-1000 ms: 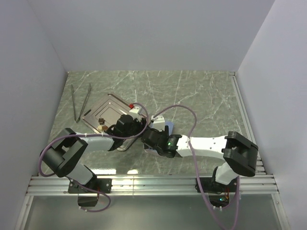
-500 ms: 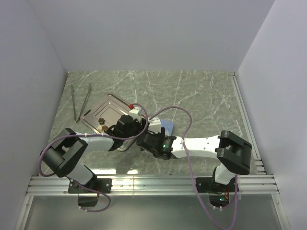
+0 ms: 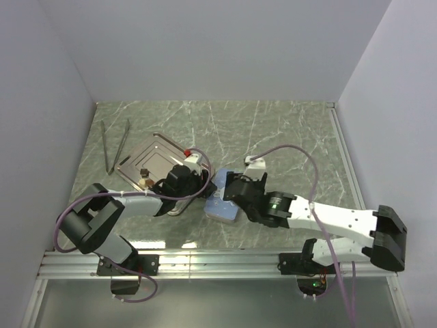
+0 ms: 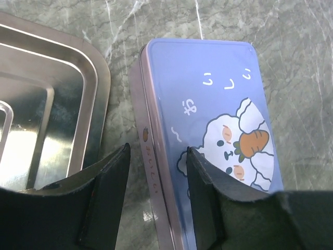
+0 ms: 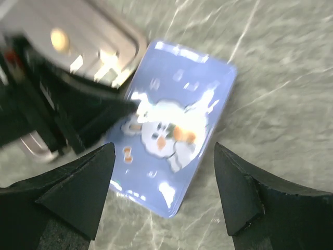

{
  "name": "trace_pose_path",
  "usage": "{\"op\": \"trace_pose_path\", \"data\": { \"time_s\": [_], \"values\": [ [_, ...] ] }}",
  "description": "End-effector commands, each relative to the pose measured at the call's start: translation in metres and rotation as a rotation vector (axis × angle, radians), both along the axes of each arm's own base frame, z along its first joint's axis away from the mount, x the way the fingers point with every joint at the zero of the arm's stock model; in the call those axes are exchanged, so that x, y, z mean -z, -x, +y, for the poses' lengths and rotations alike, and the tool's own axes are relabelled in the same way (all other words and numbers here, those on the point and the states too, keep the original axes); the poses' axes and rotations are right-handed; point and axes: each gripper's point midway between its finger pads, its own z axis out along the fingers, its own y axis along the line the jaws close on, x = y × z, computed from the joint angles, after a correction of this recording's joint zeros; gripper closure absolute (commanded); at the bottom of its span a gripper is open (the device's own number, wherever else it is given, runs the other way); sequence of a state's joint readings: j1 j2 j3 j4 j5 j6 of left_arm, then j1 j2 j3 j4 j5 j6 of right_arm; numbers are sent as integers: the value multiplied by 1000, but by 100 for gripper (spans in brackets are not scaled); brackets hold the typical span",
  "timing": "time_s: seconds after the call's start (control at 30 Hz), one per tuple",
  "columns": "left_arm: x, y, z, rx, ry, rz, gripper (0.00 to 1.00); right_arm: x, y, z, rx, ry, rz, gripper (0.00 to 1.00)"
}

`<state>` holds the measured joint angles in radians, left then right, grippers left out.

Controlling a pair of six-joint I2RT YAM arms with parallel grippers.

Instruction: Pack the chocolate

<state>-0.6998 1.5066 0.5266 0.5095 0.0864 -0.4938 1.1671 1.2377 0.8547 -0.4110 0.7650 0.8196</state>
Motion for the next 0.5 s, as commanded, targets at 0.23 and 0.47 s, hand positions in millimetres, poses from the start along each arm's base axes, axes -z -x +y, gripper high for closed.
{"op": "trace_pose_path", "data": {
  "time_s": [0.23, 0.47],
  "values": [
    [-40, -3, 26, -112, -7, -97, 24, -43, -50, -45, 176, -152, -169, 16],
    [-116, -26, 52, -222, 96, -261, 1, -99, -71, -98, 213, -188, -323, 13]
  ]
}}
